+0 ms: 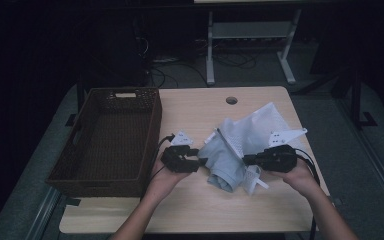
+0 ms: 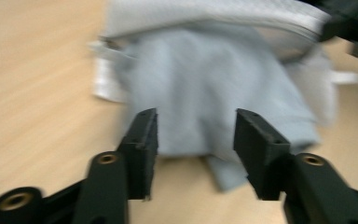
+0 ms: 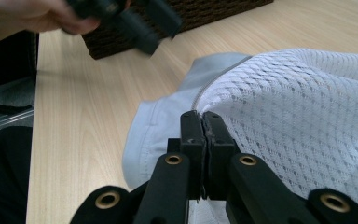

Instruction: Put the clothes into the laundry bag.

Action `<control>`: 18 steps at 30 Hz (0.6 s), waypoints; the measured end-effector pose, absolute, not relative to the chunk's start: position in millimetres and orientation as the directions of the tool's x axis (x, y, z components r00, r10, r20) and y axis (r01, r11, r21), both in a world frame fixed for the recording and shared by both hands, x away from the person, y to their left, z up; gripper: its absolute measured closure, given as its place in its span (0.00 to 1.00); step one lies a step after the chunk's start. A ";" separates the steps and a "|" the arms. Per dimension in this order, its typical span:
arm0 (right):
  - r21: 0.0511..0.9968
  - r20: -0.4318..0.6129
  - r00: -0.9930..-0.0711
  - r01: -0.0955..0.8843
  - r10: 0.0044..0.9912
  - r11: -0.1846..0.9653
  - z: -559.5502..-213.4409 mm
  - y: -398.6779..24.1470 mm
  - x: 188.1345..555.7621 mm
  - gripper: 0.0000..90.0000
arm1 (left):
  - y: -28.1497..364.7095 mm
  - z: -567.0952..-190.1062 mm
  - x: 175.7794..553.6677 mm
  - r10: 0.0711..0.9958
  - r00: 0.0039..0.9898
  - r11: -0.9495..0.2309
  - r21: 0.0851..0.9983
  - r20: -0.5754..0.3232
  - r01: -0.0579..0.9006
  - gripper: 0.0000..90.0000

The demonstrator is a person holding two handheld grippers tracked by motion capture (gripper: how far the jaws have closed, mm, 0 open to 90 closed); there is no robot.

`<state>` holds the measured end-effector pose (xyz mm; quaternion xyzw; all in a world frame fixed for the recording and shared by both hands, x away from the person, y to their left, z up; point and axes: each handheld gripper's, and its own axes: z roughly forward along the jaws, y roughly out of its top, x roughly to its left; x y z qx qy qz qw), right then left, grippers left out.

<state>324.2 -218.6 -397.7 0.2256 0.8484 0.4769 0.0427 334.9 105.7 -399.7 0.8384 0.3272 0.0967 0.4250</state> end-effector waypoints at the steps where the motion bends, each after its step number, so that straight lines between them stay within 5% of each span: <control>1: 0.828 0.142 -0.895 0.342 0.424 0.445 -398.0 -218.8 324.5 0.98 | 106.1 -399.7 340.0 0.655 0.748 -0.419 0.773 -0.106 0.476 0.63; 9: 0.826 0.140 -0.895 0.341 0.423 0.449 -398.4 -218.6 324.6 0.98 | 90.0 -418.5 397.6 0.735 0.671 -0.401 0.736 -0.096 0.545 0.66; 18: 0.827 0.139 -0.896 0.339 0.422 0.448 -398.7 -219.3 324.9 0.98 | 71.0 -452.5 435.4 0.722 0.684 -0.446 0.685 -0.105 0.576 0.63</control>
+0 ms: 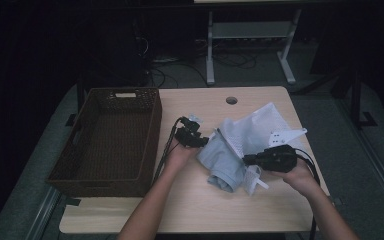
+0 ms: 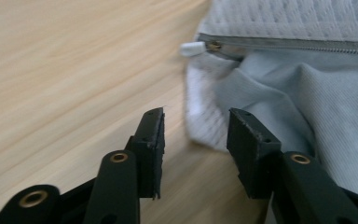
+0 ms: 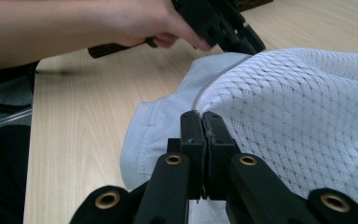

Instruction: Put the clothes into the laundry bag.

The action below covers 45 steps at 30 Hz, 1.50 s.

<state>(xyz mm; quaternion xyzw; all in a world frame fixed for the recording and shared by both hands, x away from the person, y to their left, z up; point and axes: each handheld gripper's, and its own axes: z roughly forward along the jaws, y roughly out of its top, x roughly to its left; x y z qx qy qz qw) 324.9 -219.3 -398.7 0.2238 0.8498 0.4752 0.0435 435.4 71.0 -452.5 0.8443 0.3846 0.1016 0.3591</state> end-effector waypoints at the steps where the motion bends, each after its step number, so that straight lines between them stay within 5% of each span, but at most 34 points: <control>1: 0.828 0.138 -0.896 0.338 0.422 0.447 -398.6 -219.4 324.9 0.98 | 70.0 -454.8 435.9 0.715 0.690 -0.450 0.682 -0.111 0.576 0.62; 8: 0.826 0.139 -0.897 0.339 0.421 0.450 -399.0 -218.6 325.1 0.98 | 63.1 -466.2 437.3 0.696 0.714 -0.500 0.669 -0.068 0.550 0.68; 13: 0.827 0.139 -0.896 0.339 0.422 0.448 -399.1 -218.9 325.4 0.98 | 63.8 -466.4 437.3 0.674 0.737 -0.526 0.668 -0.051 0.527 0.96; 15: 0.827 0.138 -0.896 0.338 0.421 0.449 -399.4 -218.9 325.6 0.98 | 64.2 -465.7 435.8 0.676 0.736 -0.529 0.664 -0.048 0.529 0.99; 34: 0.805 0.103 -0.860 0.368 0.500 0.466 -406.0 -229.2 331.0 0.96 | 102.7 -451.3 343.9 0.654 0.748 -0.504 0.672 -0.113 0.542 0.99; 45: 0.840 0.127 -0.861 0.357 0.492 0.408 -387.2 -220.3 306.8 0.66 | 108.8 -450.3 310.1 0.626 0.768 -0.491 0.697 -0.136 0.523 0.99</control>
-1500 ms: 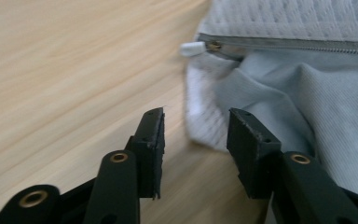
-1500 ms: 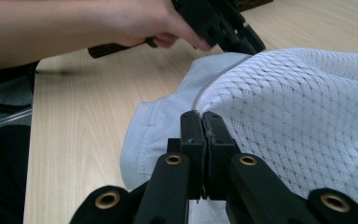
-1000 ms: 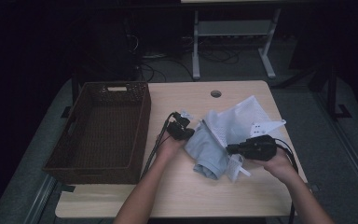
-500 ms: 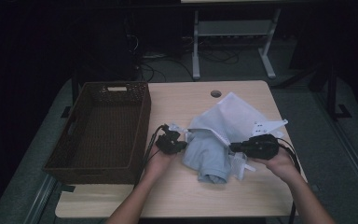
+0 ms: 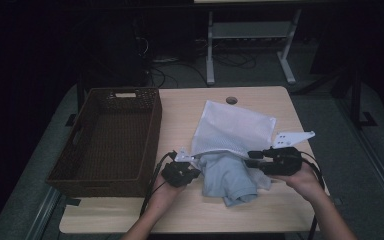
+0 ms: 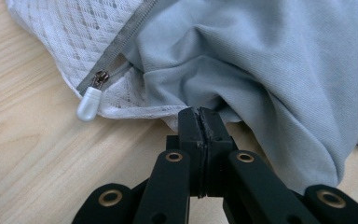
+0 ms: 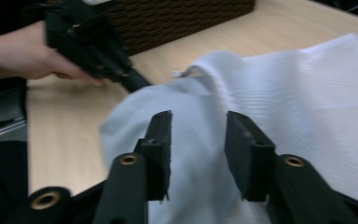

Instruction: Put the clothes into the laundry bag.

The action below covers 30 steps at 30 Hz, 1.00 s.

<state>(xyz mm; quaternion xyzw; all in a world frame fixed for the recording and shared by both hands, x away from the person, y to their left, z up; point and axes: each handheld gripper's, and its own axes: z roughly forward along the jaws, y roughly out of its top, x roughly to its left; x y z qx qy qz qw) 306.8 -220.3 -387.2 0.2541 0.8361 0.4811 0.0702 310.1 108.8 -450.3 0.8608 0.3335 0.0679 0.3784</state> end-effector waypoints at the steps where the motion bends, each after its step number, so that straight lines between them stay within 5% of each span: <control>1: 0.837 0.133 -0.867 0.358 0.481 0.413 -388.2 -215.7 303.5 0.64 | 109.6 -451.3 309.5 0.626 0.766 -0.482 0.700 -0.145 0.527 0.99; 16: 0.791 0.071 -0.908 0.303 0.413 0.532 -408.7 -141.4 294.8 0.45 | 113.1 -452.3 303.8 0.589 0.789 -0.467 0.722 -0.177 0.511 0.99; 30: 0.634 -0.054 -0.890 0.319 0.452 0.705 -457.4 -120.2 299.5 0.46 | 109.7 -455.8 303.3 0.565 0.804 -0.491 0.709 -0.183 0.506 0.99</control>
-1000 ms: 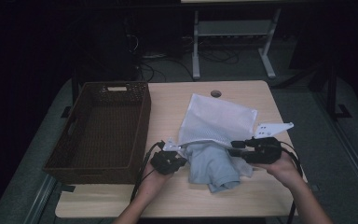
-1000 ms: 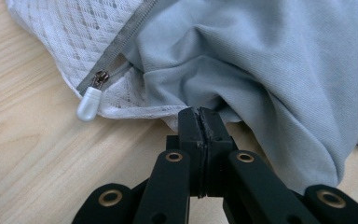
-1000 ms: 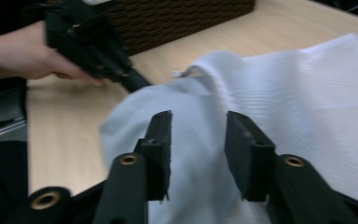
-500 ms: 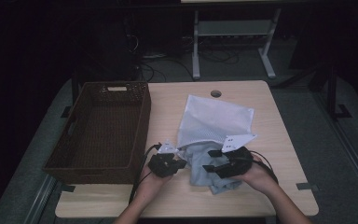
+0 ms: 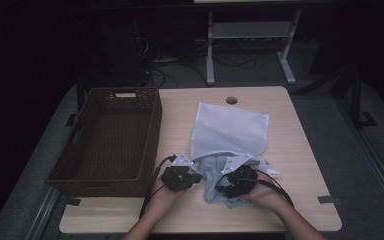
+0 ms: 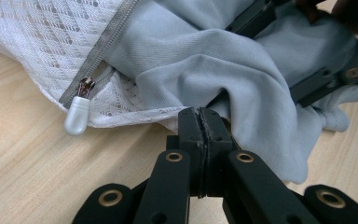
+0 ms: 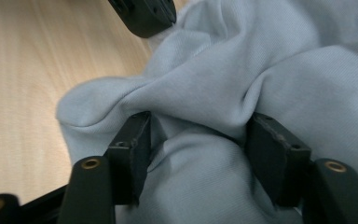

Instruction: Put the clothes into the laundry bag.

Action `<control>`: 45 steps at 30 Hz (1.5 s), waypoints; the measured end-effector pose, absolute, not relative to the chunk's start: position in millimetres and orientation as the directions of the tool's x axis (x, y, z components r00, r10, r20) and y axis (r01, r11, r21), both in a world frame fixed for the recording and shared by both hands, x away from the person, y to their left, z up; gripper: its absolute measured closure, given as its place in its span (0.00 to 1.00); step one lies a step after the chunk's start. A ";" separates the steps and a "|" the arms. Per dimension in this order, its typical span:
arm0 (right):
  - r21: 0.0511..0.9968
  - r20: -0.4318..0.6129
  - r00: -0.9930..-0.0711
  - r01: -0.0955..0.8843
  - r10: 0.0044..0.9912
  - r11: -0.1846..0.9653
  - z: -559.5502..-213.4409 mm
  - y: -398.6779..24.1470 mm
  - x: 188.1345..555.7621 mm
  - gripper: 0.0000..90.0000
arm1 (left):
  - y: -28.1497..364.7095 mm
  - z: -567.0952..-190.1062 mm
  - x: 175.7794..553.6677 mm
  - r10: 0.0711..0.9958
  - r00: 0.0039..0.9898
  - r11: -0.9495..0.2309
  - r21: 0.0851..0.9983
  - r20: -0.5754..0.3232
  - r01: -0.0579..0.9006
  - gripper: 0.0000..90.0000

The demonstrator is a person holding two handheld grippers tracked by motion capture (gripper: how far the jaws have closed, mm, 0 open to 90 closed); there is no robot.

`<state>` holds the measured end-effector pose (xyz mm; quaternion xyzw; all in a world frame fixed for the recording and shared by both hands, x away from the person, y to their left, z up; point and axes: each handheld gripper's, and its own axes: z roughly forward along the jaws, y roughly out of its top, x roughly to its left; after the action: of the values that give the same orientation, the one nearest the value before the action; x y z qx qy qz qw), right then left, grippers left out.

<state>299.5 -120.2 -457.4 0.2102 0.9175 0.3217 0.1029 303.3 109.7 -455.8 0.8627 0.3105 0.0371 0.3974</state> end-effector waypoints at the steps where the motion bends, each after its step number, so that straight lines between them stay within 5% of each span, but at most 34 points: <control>1: 0.634 -0.067 -0.888 0.314 0.455 0.707 -458.4 -119.6 298.8 0.51 | 109.7 -456.0 303.3 0.564 0.805 -0.493 0.708 -0.182 0.506 0.99; 7: 0.645 -0.116 -0.868 0.303 0.483 0.701 -458.6 -121.5 297.1 0.79 | 108.4 -456.9 303.1 0.554 0.816 -0.514 0.701 -0.168 0.494 1.00; 11: 0.664 -0.102 -0.852 0.326 0.514 0.673 -457.0 -124.4 299.2 0.84 | 107.6 -456.3 302.3 0.547 0.821 -0.527 0.696 -0.161 0.487 1.00; 38: 0.715 -0.028 -0.724 0.467 0.690 0.520 -451.5 -135.8 359.6 0.84 | 90.9 -458.1 295.0 0.490 0.860 -0.572 0.693 -0.140 0.439 1.00; 45: 0.750 0.017 -0.754 0.444 0.657 0.491 -440.5 -144.6 349.7 0.71 | 87.8 -461.1 295.6 0.484 0.866 -0.588 0.685 -0.129 0.431 0.99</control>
<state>349.7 -144.6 -440.5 0.3230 0.8523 0.3878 0.1372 295.6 87.8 -461.1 0.8903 0.2567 0.0355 0.3744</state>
